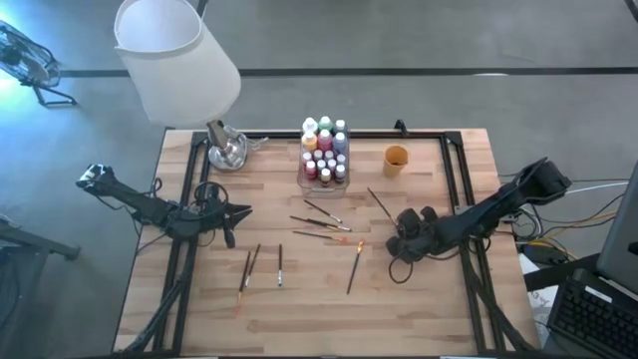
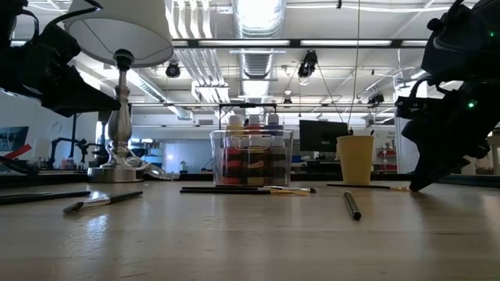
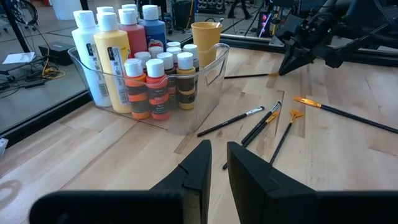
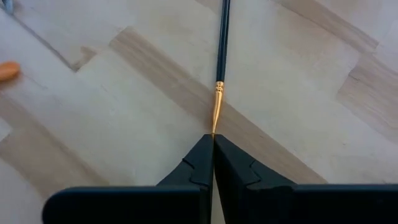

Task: Pick & Place Paint Supplies
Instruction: Put the gold paint brush into the cup

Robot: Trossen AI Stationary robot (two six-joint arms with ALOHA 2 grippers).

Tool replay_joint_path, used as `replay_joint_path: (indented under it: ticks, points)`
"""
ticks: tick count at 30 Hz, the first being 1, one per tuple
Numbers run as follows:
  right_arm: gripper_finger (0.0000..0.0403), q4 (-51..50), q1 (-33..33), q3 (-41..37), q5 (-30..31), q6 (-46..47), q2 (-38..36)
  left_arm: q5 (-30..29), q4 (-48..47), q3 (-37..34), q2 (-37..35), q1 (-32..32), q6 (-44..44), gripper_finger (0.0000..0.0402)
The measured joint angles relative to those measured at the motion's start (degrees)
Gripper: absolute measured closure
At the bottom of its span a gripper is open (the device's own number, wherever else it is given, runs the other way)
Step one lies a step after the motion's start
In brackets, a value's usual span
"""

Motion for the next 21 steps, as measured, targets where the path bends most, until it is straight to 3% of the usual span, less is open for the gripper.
replay_joint_path:
  ticks: [13, 21]
  points:
    - [0.0395, -14.1, 0.1, 4.4, 0.2, -3.0, -13.1, 0.0, 0.2, 0.0, 0.0, 0.0, 0.0, 0.0344]
    - [0.0395, -29.1, 0.1, 16.2, 3.4, -7.7, -18.1, 0.0, 0.2, 0.0, 0.0, 0.0, 0.0, 0.0344]
